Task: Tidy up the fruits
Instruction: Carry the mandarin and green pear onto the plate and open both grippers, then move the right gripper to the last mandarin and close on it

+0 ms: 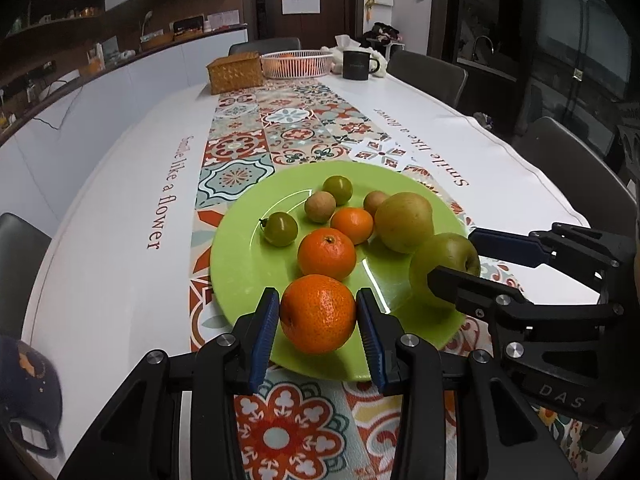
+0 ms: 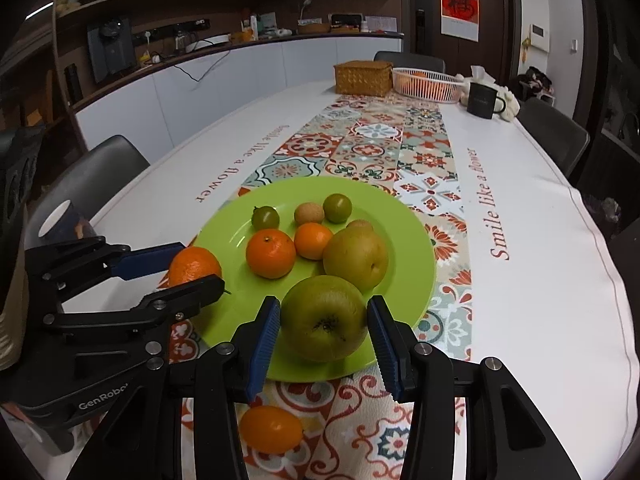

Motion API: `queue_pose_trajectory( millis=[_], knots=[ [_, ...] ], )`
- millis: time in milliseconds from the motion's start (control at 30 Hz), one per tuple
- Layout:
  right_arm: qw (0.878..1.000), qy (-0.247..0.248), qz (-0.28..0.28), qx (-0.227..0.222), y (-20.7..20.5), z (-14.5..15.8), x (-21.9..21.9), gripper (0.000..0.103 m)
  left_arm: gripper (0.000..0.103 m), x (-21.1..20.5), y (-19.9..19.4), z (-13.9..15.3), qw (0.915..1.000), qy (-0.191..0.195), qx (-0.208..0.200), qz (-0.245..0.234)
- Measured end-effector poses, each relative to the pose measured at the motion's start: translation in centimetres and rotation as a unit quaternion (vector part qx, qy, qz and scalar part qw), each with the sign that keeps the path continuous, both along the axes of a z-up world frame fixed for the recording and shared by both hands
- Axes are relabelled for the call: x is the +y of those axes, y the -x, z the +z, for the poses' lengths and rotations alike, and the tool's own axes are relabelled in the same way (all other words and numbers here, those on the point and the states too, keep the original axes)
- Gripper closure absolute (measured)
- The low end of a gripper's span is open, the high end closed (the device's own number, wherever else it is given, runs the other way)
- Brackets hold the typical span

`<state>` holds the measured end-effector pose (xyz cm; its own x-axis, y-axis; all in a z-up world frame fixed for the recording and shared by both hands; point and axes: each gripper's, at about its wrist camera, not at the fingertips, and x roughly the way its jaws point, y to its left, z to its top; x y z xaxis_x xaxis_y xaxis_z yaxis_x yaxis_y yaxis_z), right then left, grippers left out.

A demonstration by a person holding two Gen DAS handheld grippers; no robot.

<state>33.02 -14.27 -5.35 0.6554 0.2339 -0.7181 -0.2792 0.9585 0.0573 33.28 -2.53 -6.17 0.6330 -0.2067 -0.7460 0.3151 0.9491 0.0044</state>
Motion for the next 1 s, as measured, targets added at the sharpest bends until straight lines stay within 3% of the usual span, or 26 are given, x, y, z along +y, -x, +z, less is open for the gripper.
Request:
queue_pose_trajectory(
  millis=[100, 233, 367, 700, 1000],
  knots=[
    [1.0, 0.002, 0.0, 0.002, -0.5, -0.4, 0.1, 0.057, 0.063, 0.2, -0.5, -0.3, 1.0, -0.002, 0.007, 0.0],
    [1.0, 0.001, 0.0, -0.008, -0.8, -0.3, 0.3, 0.057, 0.046, 0.9, 0.0, 0.2, 0.9998, -0.01, -0.007, 0.016],
    [1.0, 0.007, -0.001, -0.028, -0.2, 0.6, 0.3, 0.049, 0.043, 2.0, 1.5, 1.2, 0.9991, -0.012, -0.018, 0.036],
    [0.999, 0.004, -0.032, -0.044, 4.2, 2.5, -0.9, 0.038, 0.029, 2.7, 6.7, 4.1, 0.9957, -0.03, -0.054, 0.068],
    [0.997, 0.008, -0.054, -0.06, 9.0, 4.0, -1.1, 0.024, 0.02, 3.6, 11.2, 5.8, 0.9924, -0.014, -0.065, 0.103]
  ],
)
